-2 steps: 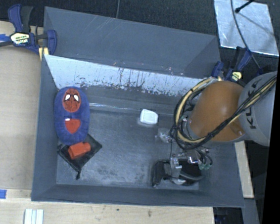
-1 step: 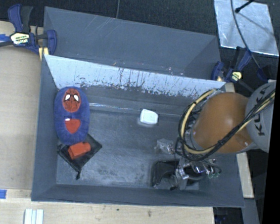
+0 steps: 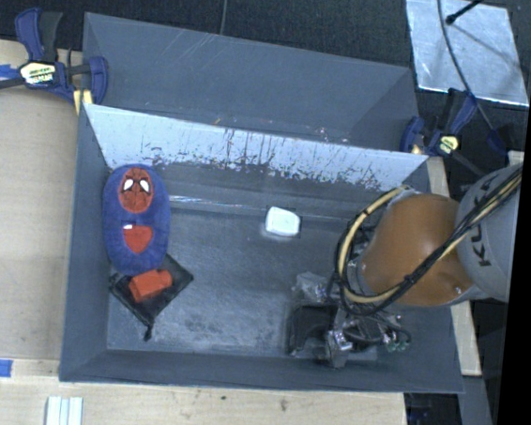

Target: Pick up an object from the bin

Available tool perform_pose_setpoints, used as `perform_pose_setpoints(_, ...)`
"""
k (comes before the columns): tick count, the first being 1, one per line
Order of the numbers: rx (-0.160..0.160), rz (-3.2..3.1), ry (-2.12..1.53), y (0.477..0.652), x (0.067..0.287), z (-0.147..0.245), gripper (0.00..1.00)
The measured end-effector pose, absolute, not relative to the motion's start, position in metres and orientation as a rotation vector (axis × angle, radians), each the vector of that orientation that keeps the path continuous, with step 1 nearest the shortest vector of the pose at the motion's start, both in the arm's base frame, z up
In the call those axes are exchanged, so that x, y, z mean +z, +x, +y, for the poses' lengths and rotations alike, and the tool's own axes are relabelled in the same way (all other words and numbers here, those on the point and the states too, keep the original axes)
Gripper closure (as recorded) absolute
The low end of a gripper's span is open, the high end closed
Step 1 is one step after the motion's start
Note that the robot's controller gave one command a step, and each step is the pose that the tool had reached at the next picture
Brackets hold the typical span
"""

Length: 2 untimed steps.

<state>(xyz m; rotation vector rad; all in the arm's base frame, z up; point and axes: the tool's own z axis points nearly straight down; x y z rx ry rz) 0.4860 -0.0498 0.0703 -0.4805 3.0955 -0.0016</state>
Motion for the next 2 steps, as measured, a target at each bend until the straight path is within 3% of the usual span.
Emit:
perform_pose_setpoints(1,-0.002,3.093,-0.482,0.4868,0.0707,-0.0499,0.00)
perform_pose_setpoints(2,0.000,3.094,-0.482,0.4865,0.0706,-0.0491,1.00)
